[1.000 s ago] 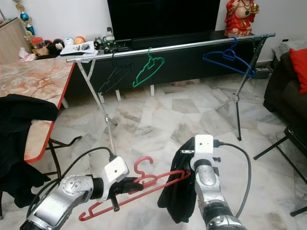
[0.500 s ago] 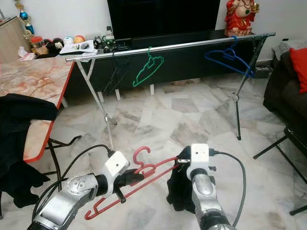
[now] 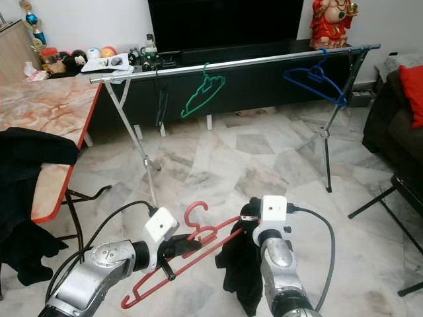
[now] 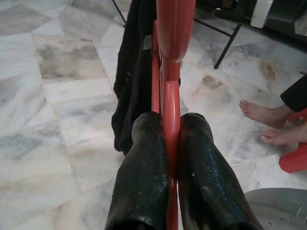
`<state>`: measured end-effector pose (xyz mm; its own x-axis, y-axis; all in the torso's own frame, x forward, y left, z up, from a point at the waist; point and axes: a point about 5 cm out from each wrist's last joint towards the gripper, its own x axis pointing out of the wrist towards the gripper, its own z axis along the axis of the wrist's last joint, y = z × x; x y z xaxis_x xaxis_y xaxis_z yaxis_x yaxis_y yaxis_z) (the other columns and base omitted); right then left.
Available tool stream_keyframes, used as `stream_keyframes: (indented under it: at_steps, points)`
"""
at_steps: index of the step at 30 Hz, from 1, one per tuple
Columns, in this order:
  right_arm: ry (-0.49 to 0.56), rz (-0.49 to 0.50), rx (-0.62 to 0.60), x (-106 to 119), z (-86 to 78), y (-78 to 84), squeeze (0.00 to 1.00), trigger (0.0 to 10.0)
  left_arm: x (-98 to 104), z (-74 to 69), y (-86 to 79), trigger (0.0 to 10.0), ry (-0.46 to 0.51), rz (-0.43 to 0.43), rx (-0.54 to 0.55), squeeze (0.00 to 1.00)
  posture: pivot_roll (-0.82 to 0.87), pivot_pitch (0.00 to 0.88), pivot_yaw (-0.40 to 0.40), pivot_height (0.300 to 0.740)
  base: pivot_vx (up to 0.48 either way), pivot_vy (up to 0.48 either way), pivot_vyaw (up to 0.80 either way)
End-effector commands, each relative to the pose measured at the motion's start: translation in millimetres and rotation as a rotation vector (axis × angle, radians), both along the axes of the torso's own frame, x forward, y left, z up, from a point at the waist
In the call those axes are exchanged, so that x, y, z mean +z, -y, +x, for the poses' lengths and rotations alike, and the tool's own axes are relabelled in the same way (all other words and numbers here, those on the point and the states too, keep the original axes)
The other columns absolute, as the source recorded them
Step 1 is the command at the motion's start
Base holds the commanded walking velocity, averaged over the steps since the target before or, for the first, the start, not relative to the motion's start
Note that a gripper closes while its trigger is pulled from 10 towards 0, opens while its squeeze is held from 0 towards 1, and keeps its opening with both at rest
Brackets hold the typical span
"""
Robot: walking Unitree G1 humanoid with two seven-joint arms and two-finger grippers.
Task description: Hang hanger
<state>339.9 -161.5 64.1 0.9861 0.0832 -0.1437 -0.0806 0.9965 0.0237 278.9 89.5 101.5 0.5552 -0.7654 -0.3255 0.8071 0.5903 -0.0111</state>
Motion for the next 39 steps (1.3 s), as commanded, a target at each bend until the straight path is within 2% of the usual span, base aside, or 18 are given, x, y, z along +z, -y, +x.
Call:
stream_keyframes:
  at_steps: [1,13,18,21,27,34,39]
  points:
    - [0.083,-0.004,0.043,17,7.5,-4.6,0.00,10.0,1,-3.5,2.0,10.0,-0.016,-0.019,-0.022,0.00,0.09,0.064,0.048,0.740,0.000,0.000,0.00]
    - [0.109,0.011,0.156,22,6.5,-10.1,0.00,10.0,2,-5.5,4.2,10.0,-0.034,-0.035,-0.043,0.00,0.08,0.064,0.049,0.740,0.000,0.000,0.00]
    - [0.103,0.036,0.167,22,6.1,-13.1,0.00,10.0,2,-2.0,2.3,10.0,-0.012,-0.016,-0.005,0.00,0.08,0.062,0.048,0.740,0.000,0.000,0.00]
    - [0.107,0.063,0.155,23,5.5,-14.5,0.00,10.0,1,2.6,0.4,10.0,-0.006,0.001,0.043,0.00,0.08,0.059,0.049,0.740,0.000,0.000,0.00]
    - [0.101,0.057,0.117,20,3.3,-11.4,0.00,10.0,2,7.5,-2.0,10.0,0.018,0.011,0.090,0.00,0.08,0.055,0.051,0.740,0.000,0.000,0.00]
    - [0.080,0.035,-0.033,15,1.9,8.3,0.00,10.0,3,10.4,-4.3,10.0,0.034,0.021,0.121,0.00,0.08,0.053,0.051,0.740,0.000,0.000,0.00]
    - [0.080,0.035,-0.046,16,2.1,10.4,0.00,10.0,2,10.1,-5.6,10.0,0.036,0.028,0.126,0.00,0.09,0.055,0.050,0.740,0.000,0.000,0.00]
